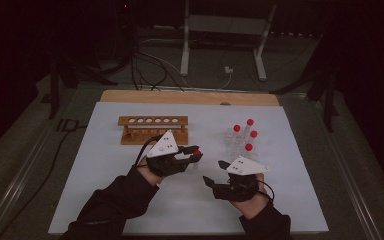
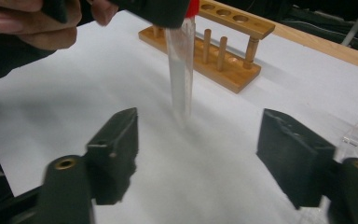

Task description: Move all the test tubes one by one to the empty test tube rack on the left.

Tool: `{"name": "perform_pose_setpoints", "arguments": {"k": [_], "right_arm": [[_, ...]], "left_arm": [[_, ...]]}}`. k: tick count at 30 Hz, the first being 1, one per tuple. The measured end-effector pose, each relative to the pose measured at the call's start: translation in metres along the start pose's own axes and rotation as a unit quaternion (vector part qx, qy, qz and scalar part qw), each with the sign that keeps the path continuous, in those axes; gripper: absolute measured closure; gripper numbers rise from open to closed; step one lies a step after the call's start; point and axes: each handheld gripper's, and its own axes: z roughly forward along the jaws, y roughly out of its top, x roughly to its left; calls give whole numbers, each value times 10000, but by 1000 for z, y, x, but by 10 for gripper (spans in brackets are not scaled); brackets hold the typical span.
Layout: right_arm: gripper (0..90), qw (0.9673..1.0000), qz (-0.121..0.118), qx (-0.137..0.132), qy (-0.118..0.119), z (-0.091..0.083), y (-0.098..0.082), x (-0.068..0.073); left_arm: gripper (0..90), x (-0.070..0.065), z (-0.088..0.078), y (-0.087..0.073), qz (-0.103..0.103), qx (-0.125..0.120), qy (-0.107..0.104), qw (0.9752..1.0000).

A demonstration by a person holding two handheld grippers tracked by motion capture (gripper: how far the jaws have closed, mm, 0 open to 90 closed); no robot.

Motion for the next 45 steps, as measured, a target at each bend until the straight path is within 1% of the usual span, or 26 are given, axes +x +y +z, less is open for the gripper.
{"name": "perform_pose_setpoints", "arguments": {"k": [1,3,5,6,8,9,10,11,12,14,16,19,22,29,32,37,39,42,45], "right_arm": [[256,10000,15,2,-5,0,0,-1],[206,10000,32,-10,-44,0,-1,-2],[148,10000,45,-15,3,-1,-1,-3],[136,10000,44,-27,24,-1,-2,-3],[54,9999,62,-92,84,-3,-2,-4],[54,9999,62,-92,84,-3,-2,-4],[33,9999,86,-104,107,-3,-1,-5],[32,9998,115,-124,79,-4,-1,-6],[22,9998,131,-134,99,-4,-1,-6],[21,9998,135,-140,60,-5,-1,-7],[0,9995,182,-212,125,-7,-1,-9],[0,9995,169,-224,127,-7,-1,-10],[0,9993,221,-273,140,-9,-1,-12],[0,9989,243,-381,104,-12,0,-13],[0,9991,231,-349,76,-12,0,-13],[0,9992,189,-328,111,-12,-1,-13],[0,9990,209,-359,137,-12,0,-13],[0,9989,214,-376,166,-13,0,-13],[0,9988,211,-401,178,-14,0,-13]], "left_arm": [[721,2,0,1,-20,-4,-3,10000],[721,6,-1,3,-1,0,84,10000],[721,11,-2,4,-34,-26,125,9999],[721,13,-3,5,-40,-31,147,9999],[721,18,-4,7,-53,-33,196,9998],[721,20,-4,8,-97,-52,211,9997],[721,22,-4,9,-113,-49,246,9996],[721,25,-5,10,-118,-52,281,9995],[721,27,-5,12,-152,-64,295,9994],[721,32,-5,14,-132,-70,363,9992],[721,37,-5,18,-156,-101,426,9989],[721,44,-4,21,-171,-134,545,9983],[721,50,0,23,-202,-120,661,9975],[721,64,6,33,-290,-237,809,9960],[721,69,7,36,-330,-315,886,9950],[721,81,12,37,-399,-319,1081,9928],[721,86,14,37,-456,-374,1153,9916],[721,94,16,35,-523,-388,1279,9896],[721,101,16,32,-534,-399,1449,9872]]}}
